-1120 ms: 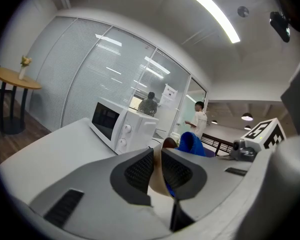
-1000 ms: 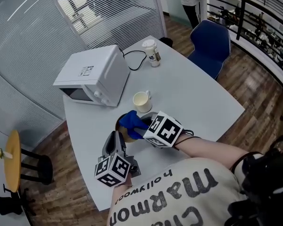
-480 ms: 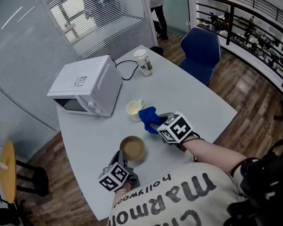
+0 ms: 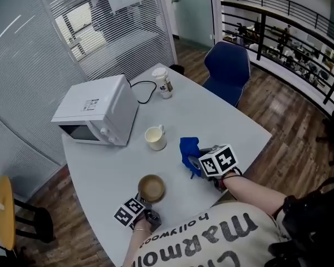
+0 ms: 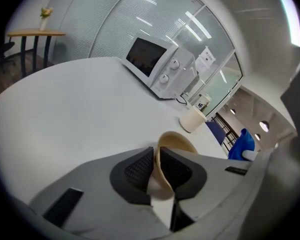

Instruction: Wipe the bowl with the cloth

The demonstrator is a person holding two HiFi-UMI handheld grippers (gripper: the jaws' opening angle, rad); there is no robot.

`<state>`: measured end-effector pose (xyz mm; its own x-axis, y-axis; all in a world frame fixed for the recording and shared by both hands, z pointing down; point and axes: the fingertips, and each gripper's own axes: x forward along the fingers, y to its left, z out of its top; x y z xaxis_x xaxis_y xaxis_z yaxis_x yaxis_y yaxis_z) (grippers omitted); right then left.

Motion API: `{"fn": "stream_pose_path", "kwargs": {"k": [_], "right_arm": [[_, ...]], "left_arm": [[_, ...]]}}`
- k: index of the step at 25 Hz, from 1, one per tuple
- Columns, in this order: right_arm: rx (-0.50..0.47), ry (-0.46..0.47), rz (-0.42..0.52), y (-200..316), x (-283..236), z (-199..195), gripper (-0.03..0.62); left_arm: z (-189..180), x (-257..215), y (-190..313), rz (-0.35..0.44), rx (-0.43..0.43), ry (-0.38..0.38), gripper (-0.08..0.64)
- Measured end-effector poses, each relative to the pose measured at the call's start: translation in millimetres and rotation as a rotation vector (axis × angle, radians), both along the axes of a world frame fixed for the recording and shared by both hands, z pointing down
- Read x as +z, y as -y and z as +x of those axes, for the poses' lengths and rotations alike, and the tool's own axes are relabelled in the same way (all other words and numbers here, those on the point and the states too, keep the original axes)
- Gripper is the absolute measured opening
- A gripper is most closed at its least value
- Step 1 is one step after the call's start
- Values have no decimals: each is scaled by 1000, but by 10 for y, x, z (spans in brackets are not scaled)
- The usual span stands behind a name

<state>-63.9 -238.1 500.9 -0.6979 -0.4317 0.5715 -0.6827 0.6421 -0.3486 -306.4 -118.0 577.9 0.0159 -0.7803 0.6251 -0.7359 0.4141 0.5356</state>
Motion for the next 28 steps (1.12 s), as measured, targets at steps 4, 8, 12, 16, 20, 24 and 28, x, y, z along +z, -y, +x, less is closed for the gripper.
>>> {"fn": "stream_pose_path", "kwargs": {"k": [4,8,12,16,20,24,28], "right_arm": [[34,5,-19,-140,50,141,63],[73,93,-25,-206,10,199,62],[41,117,2,-197,-98,117,61],[-39,153,54,-176,-332,-33,61],[-129,201,90,-165,-570,-38,63],[-219,156,108,-204,-599,206,61],[-276,137,111,-210,-566,492,61]], "left_arm": [[24,-16,5,29,12,-9,113],[-5,-263,0,118,13,45,213],[-101,-710,-131,186,-27,203,207],[192,-1234,-200,288,60,339,-6],[554,-1418,-275,321,28,325,-8],[887,-1357,-427,288,-60,304,-8],[1182,-1319,-539,270,-130,317,-8]]}}
